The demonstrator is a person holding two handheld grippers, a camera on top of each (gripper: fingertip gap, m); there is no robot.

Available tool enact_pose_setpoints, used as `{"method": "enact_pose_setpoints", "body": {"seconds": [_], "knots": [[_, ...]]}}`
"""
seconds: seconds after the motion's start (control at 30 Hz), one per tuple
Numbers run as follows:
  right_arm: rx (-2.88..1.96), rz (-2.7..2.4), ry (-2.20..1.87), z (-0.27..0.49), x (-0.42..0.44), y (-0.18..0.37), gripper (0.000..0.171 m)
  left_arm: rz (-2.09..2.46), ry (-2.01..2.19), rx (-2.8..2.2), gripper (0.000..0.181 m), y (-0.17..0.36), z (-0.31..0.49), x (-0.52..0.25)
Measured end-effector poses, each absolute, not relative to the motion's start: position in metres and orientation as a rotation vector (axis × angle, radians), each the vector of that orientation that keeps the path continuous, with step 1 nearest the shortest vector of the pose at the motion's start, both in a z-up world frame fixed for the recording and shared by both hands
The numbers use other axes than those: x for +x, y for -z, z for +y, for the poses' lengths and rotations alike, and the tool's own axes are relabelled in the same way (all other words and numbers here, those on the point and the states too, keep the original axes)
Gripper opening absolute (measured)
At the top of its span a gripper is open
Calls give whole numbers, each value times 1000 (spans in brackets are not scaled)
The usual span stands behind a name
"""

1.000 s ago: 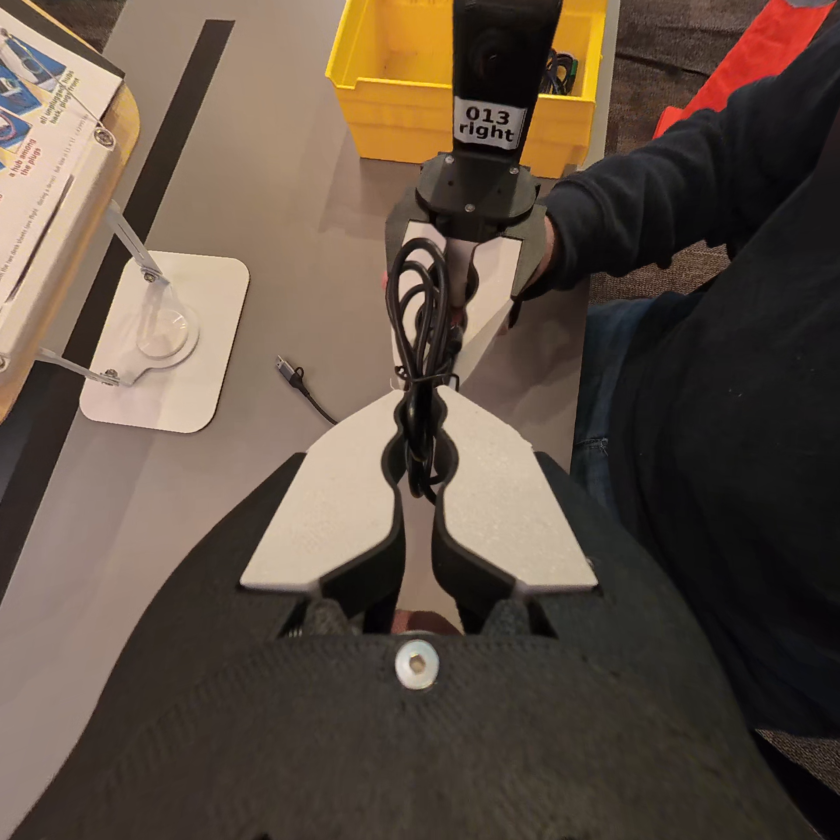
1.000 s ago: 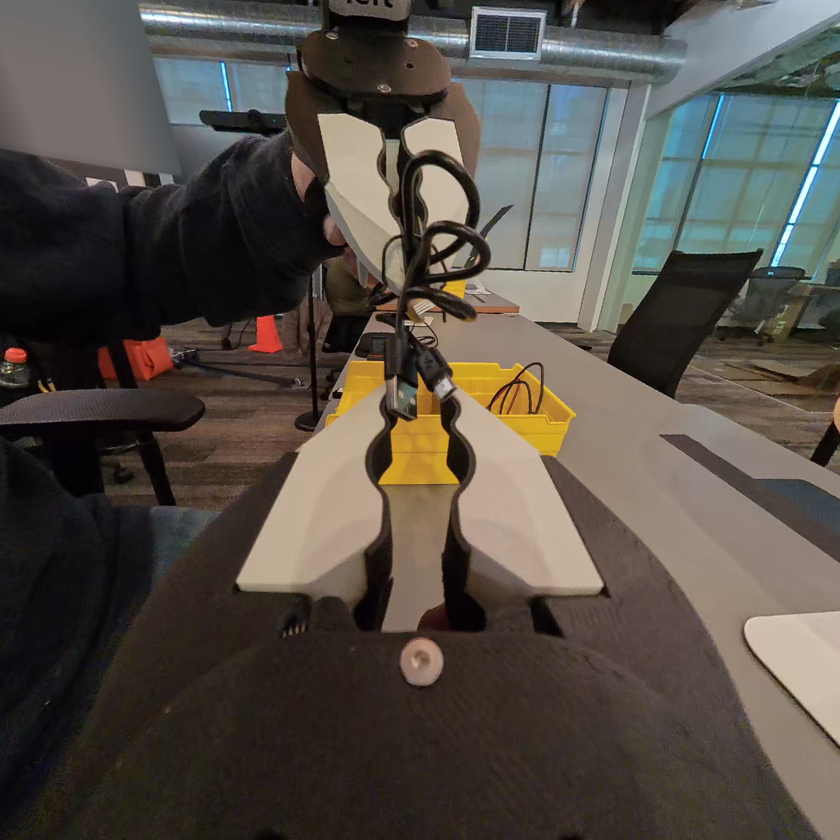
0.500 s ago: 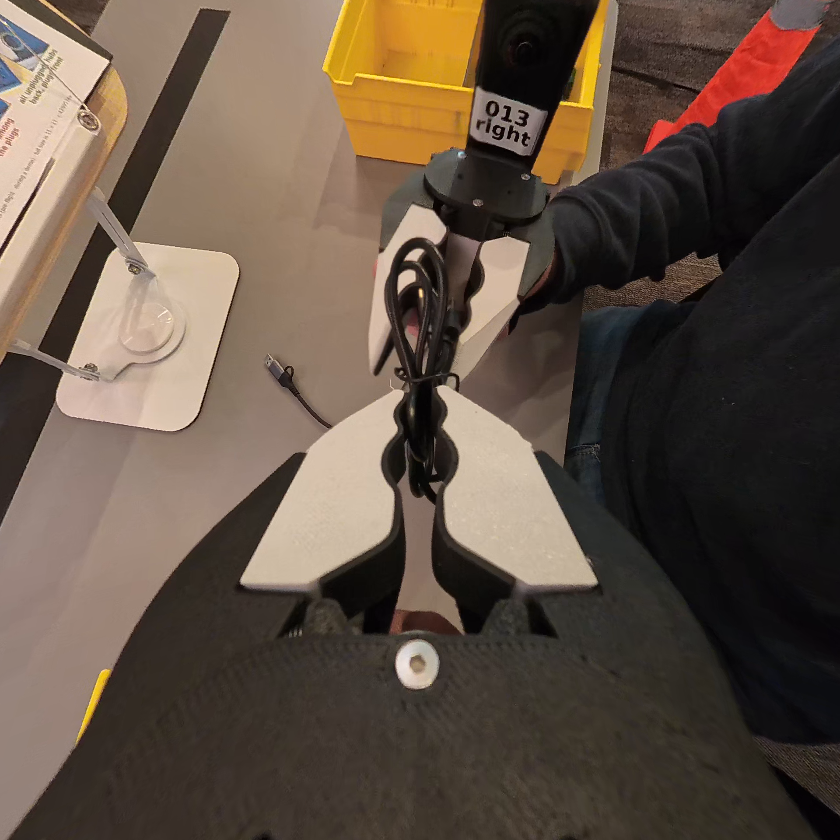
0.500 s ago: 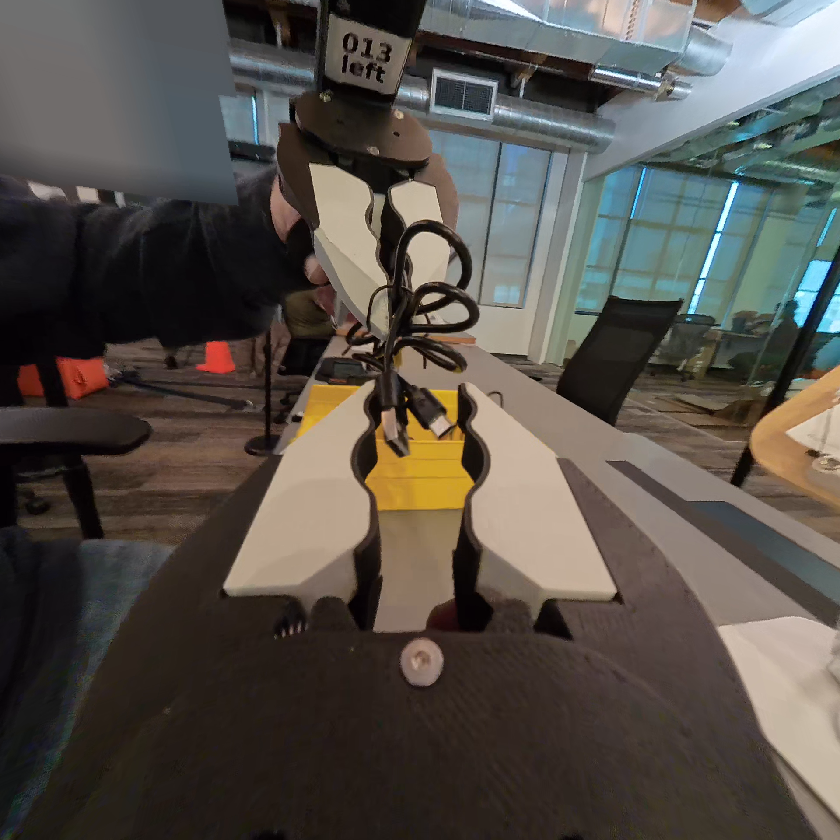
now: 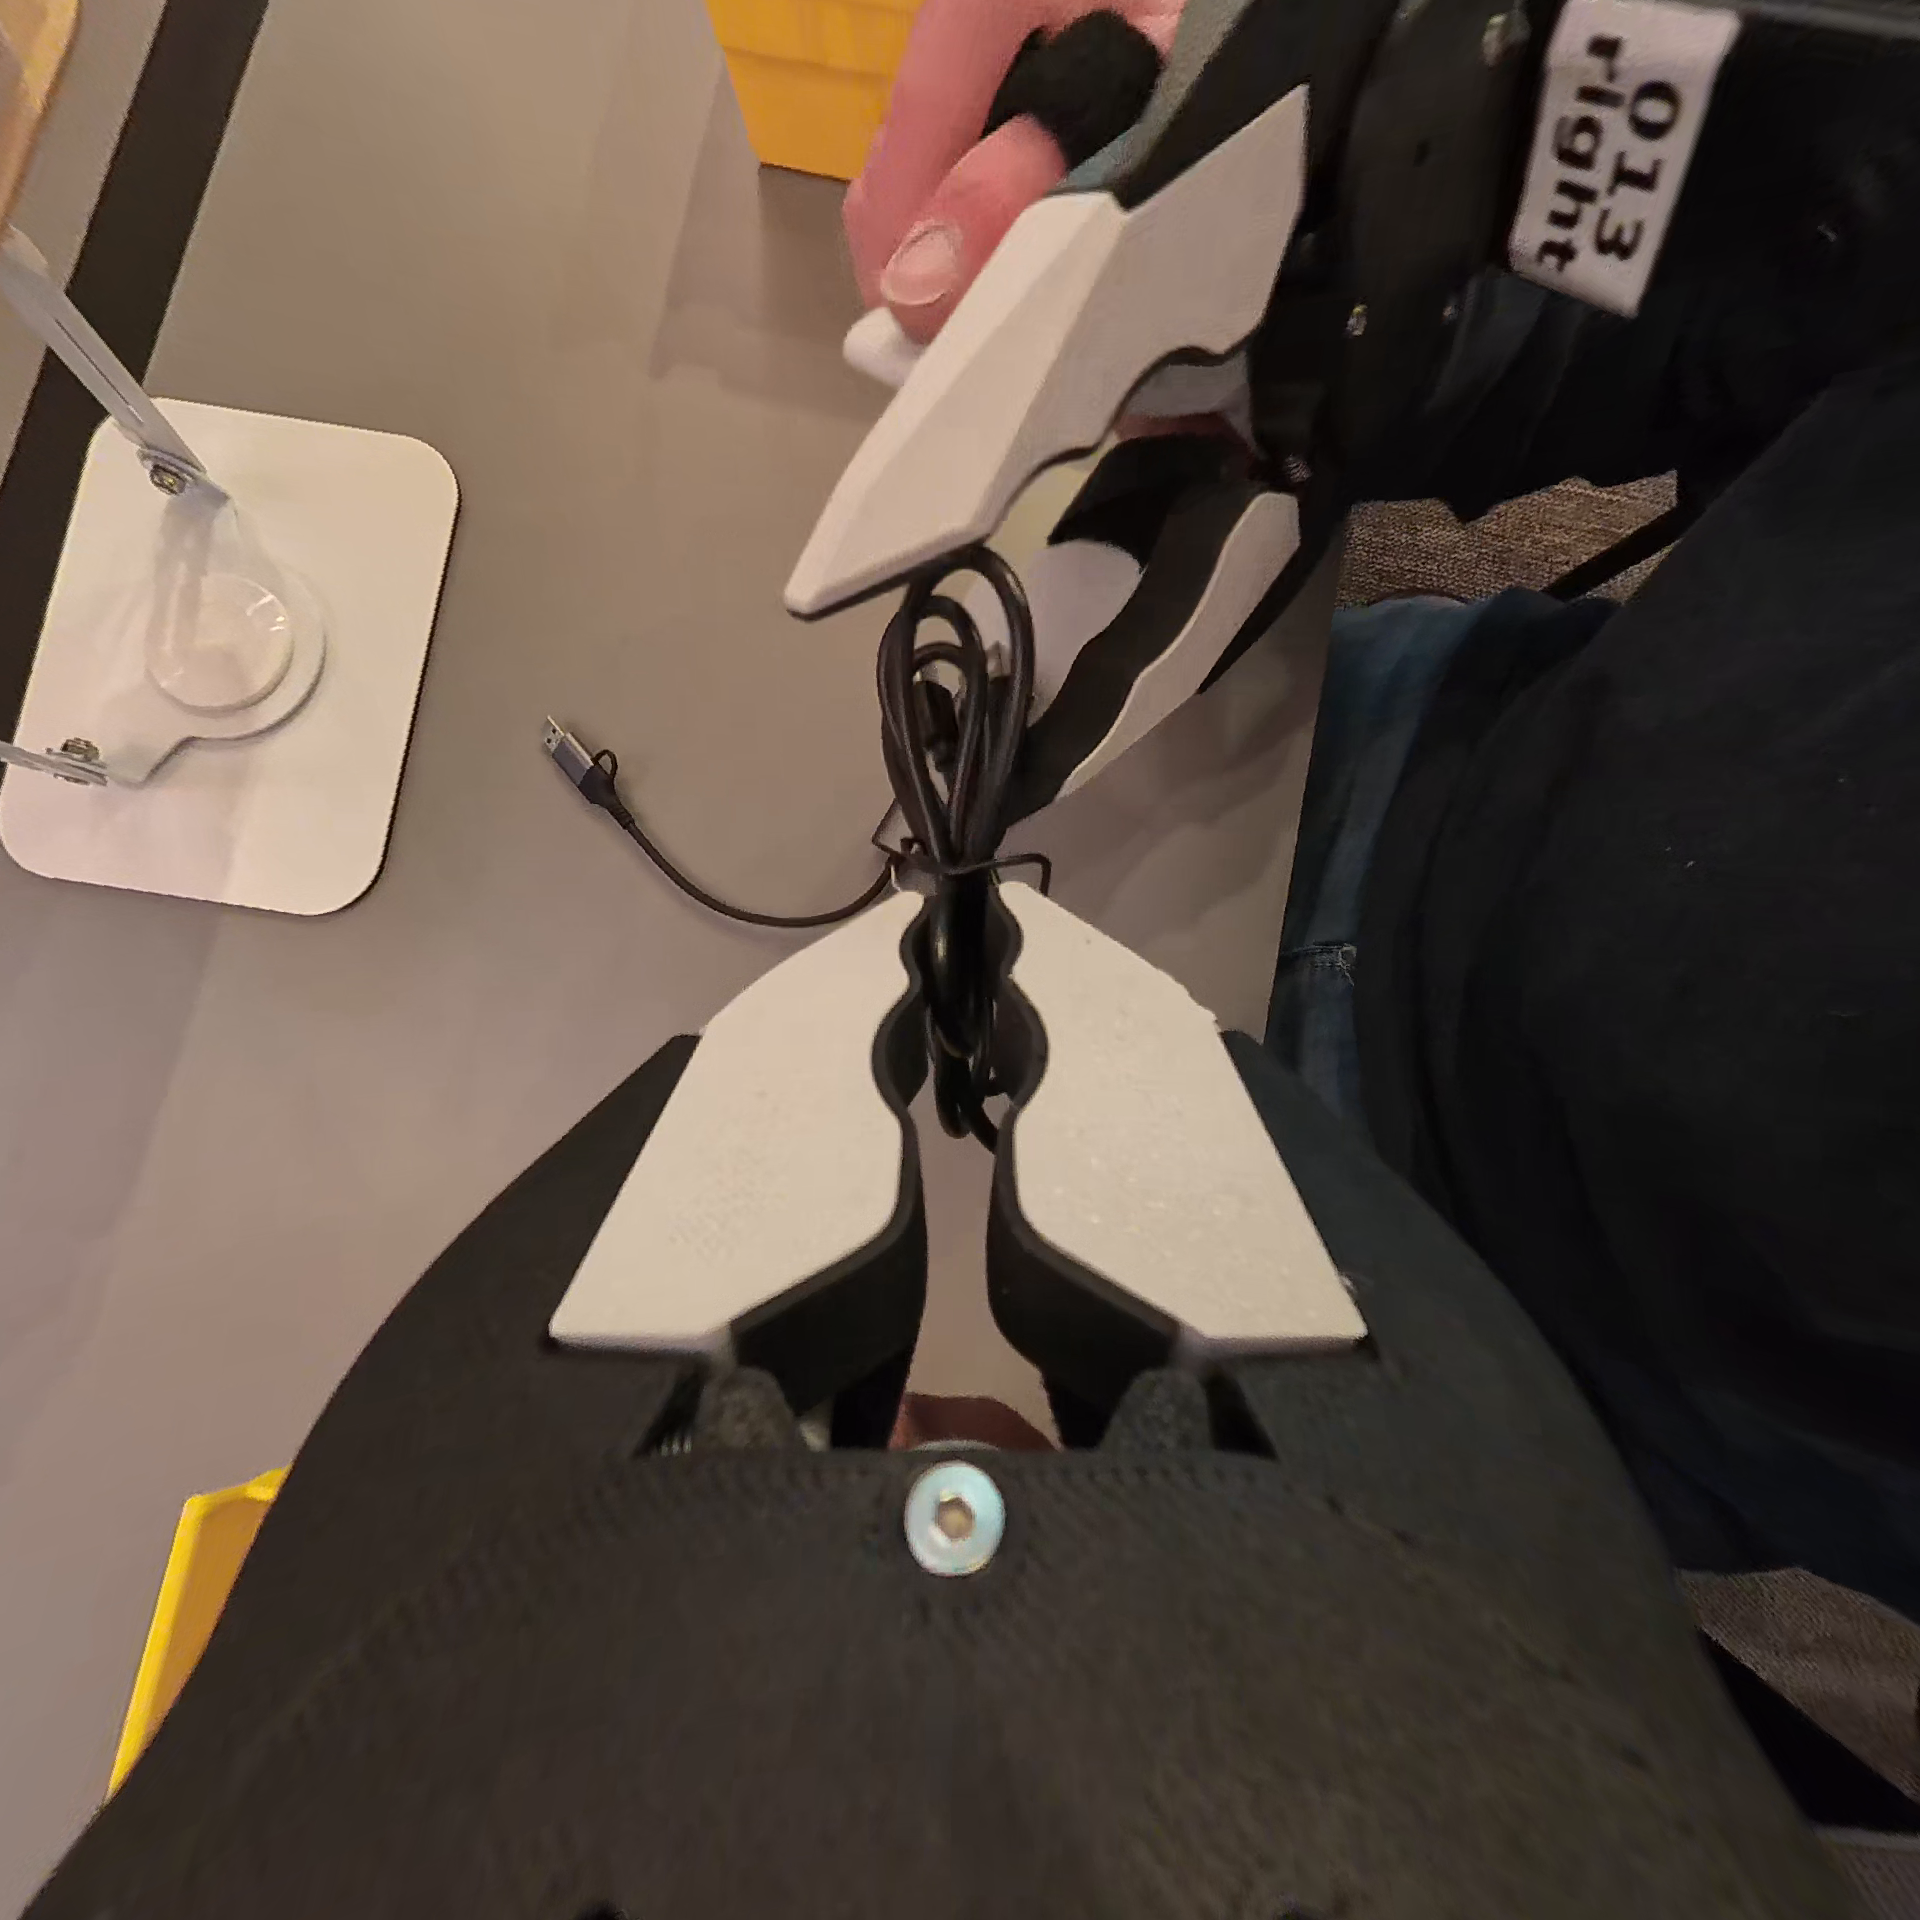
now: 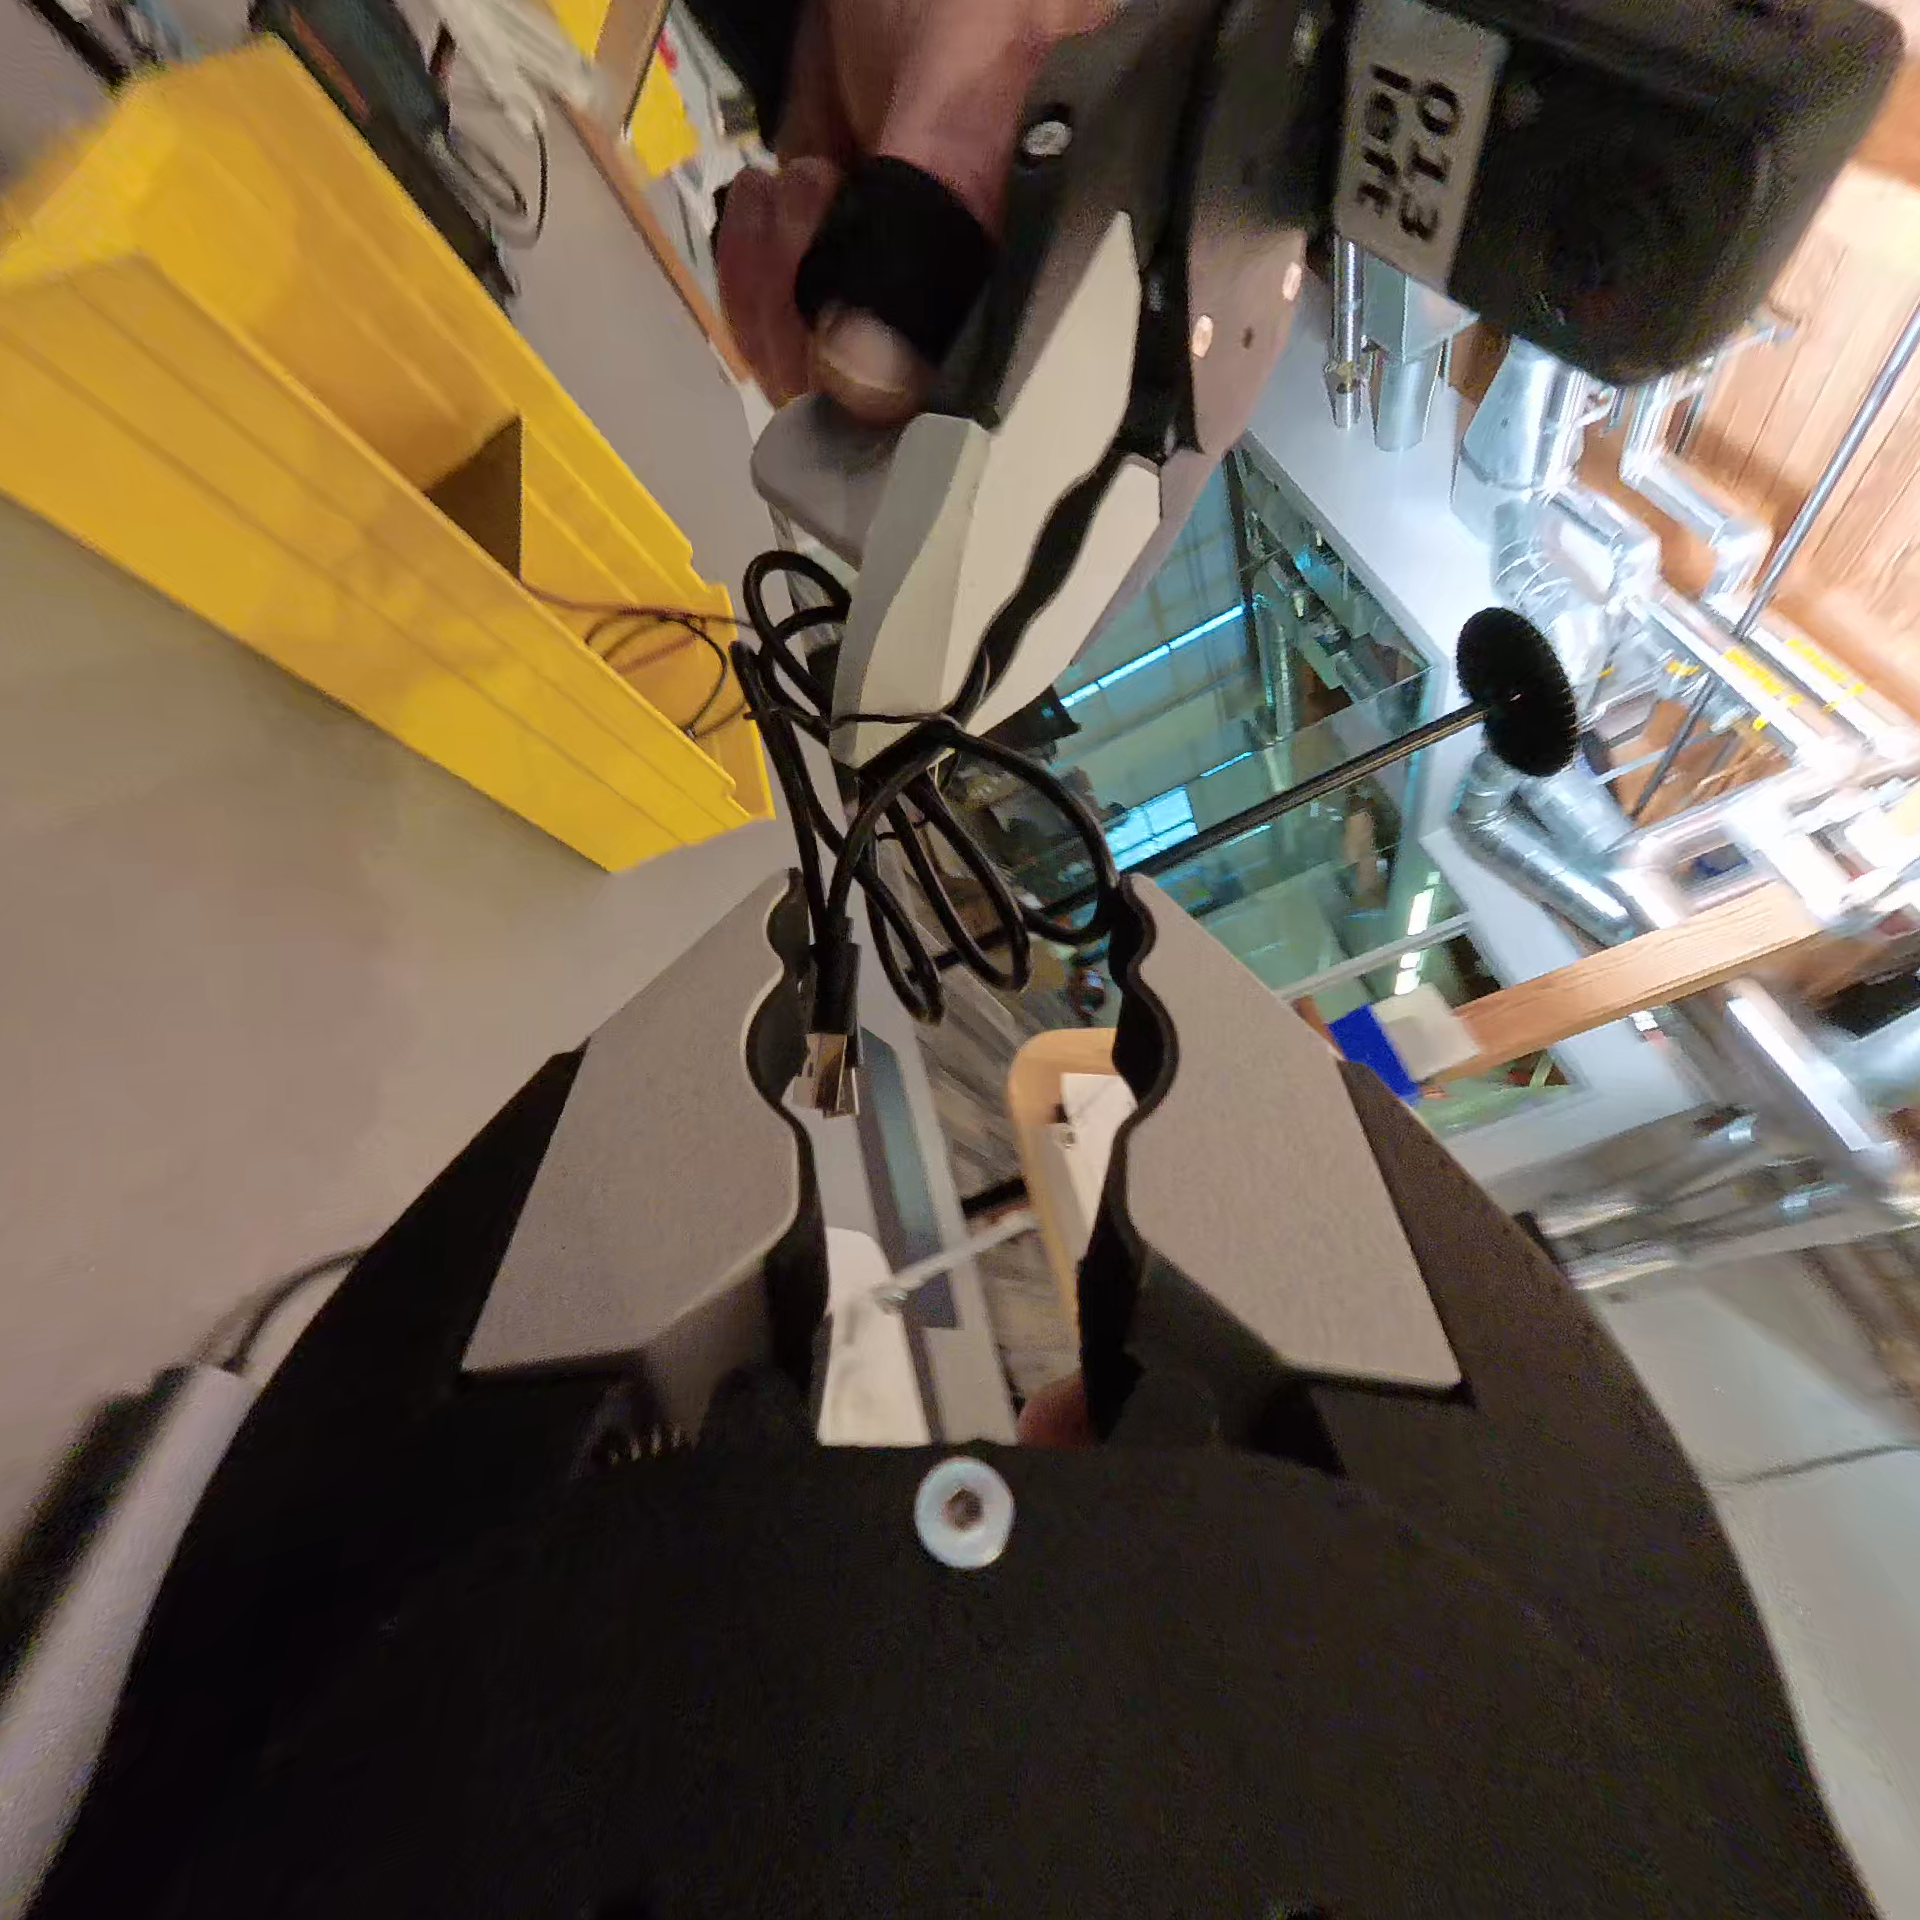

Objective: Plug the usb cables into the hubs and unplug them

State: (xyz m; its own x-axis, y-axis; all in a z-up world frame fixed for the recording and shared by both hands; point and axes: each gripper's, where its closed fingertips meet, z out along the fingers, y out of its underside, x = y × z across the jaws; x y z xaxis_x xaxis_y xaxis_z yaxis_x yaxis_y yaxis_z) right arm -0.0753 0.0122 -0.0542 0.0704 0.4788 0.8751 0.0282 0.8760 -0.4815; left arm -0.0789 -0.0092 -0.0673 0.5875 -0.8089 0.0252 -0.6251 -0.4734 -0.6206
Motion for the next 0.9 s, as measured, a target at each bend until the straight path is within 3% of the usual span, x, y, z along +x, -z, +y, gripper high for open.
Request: {"method": "enact_pose_setpoints", "body": {"seconds": [0.17,0.57,0.9], "knots": [[-326,-1512,-142,10,-77,58,49,1136,403,-2305,6,74,-8,-81],[-320,-1599,-96,10,-79,66,9,1131,338,-2327,6,78,-4,-83],[-349,-1635,-126,12,-80,70,5,1136,312,-2332,7,81,-2,-85]]}}
